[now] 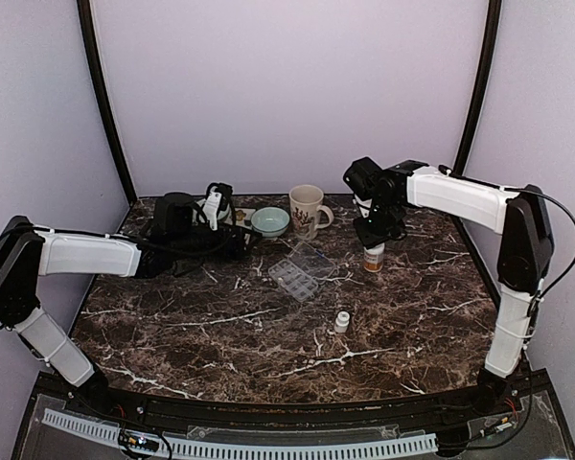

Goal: Sort the pills into containers
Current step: Pass from the left arm to the right, then place the pill bottle at the center of the board.

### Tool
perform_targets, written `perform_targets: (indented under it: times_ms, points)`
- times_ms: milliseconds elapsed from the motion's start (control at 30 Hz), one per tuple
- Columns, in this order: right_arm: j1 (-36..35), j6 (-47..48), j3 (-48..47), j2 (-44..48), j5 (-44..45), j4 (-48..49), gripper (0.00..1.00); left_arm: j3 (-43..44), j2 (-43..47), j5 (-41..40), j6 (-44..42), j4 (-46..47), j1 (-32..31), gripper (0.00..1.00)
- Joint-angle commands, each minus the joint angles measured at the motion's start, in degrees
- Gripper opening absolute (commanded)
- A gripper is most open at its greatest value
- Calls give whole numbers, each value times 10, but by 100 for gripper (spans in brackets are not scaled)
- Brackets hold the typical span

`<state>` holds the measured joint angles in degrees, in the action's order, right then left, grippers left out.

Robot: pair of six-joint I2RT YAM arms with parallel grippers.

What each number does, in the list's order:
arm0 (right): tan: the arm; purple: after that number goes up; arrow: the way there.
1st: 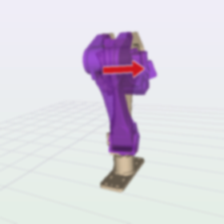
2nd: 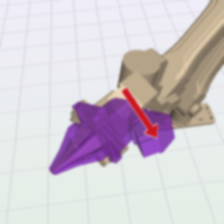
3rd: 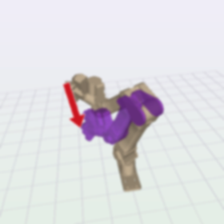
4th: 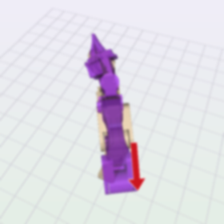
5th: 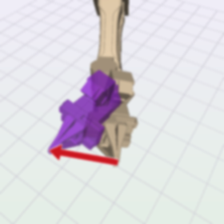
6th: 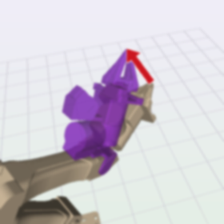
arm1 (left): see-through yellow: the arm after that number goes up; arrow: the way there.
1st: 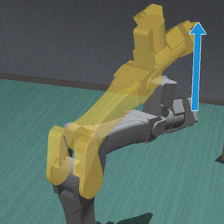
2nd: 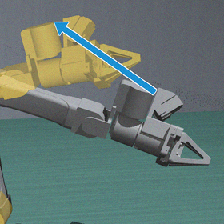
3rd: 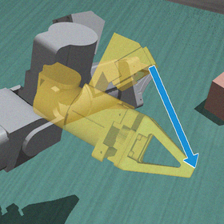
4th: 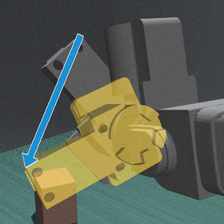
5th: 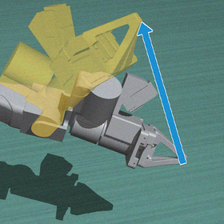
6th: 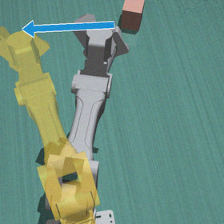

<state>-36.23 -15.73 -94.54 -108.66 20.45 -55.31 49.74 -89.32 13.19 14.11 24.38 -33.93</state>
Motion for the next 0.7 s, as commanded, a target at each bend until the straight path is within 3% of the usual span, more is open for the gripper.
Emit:
perform_targets:
  times_ms: [0,667]
  points:
    - [16,6,15,-2,1,8,0,11,16,-12,-14,-9,-6,90]
    - [63,-9,118,17,-52,77,1,14,16,-12,-21,-20,-10,90]
